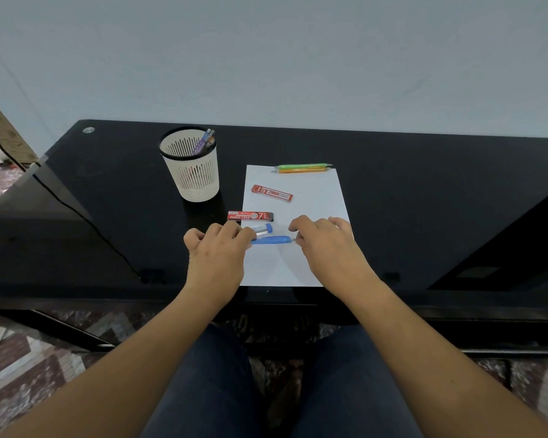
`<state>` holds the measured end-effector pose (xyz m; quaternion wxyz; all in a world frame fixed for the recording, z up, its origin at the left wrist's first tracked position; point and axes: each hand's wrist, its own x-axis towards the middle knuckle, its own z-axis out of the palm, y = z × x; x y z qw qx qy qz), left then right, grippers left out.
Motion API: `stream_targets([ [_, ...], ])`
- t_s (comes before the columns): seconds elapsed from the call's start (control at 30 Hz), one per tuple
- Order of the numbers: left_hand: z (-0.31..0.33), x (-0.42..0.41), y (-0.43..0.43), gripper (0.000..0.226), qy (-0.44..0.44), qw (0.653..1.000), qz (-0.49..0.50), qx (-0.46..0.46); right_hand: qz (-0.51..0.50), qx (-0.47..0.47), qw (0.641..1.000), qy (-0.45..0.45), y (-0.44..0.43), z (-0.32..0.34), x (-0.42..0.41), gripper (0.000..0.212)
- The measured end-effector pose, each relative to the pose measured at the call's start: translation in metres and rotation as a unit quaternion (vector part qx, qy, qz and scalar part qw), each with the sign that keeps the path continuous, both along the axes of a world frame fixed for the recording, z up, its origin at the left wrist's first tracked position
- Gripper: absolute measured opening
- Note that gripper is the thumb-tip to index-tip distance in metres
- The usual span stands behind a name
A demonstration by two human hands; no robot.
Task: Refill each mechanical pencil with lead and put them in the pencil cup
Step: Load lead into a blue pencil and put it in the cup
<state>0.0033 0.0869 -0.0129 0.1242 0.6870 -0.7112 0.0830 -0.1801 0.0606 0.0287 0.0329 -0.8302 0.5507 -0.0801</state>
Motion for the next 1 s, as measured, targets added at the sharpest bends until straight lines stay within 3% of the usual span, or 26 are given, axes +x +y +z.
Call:
stream_targets([
  [0.4, 0.003, 0.002, -0.006, 0.028, 0.032, 0.999, -0.011, 0.022, 0.013, 0.009, 0.999, -0.034, -0.002, -0.004, -0.002, 0.029],
  [0.73, 0.001, -0.002, -0.005, 0.027, -0.001, 1.0, 0.012, 0.012, -0.052, 0.044, 0.994, 0.08, -0.007, -0.004, -0.024, 0.035],
  [1.0, 0.001, -0.005, -0.002, 0.03, 0.005, 0.999, 0.018, 0.046, -0.069, 0.097, 0.99, 0.074, -0.01, -0.016, -0.028, 0.031],
])
